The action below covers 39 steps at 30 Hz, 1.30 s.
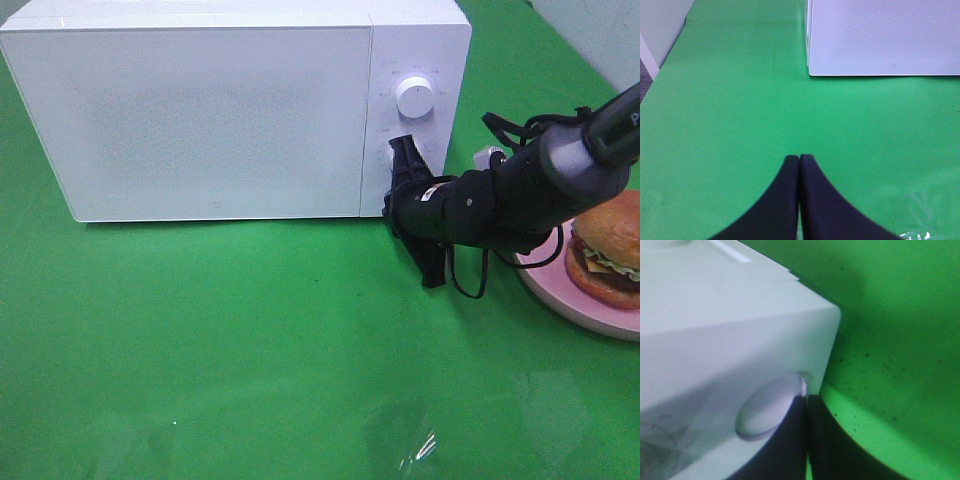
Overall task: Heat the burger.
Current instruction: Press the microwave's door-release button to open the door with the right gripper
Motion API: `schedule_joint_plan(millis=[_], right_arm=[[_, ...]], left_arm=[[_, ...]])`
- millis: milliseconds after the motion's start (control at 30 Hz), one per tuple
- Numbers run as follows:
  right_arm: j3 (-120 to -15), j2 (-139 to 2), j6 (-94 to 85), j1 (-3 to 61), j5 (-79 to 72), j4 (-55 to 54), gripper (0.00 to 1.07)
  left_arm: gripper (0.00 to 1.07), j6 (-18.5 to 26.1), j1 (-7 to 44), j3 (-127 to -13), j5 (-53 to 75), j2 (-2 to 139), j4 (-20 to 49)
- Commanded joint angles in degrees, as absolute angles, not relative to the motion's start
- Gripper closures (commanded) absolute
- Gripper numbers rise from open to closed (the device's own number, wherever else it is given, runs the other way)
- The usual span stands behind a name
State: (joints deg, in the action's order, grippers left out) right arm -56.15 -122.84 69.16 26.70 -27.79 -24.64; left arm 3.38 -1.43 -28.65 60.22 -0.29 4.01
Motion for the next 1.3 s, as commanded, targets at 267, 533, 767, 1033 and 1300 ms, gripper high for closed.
schedule_joint_plan(millis=[267, 533, 767, 1033, 1300], right_arm=[[-58.1, -123.5, 67.9, 25.4, -61.4, -23.4, 1.07], [-45.7, -115.7, 57.8, 25.4, -53.5, -18.0, 1.07], [-34.3, -104.3, 43.0, 25.4, -46.0, -3.6, 1.06], [-33.1, -88.8, 32.2, 25.4, -26.8, 12.7, 1.01], [-33.1, -71.6, 30.7, 25.4, 4.0, 16.8, 0.91]], left_arm=[[1.06, 3.5, -1.2, -28.5, 59.5, -1.5, 4.1], [1.06, 3.5, -1.2, -28.5, 59.5, -1.5, 4.1], [1.06, 3.5, -1.2, -28.5, 59.5, -1.5, 4.1], [1.06, 3.5, -1.2, -28.5, 59.5, -1.5, 4.1], [1.06, 3.5, -1.2, -28.5, 59.5, -1.5, 4.1]])
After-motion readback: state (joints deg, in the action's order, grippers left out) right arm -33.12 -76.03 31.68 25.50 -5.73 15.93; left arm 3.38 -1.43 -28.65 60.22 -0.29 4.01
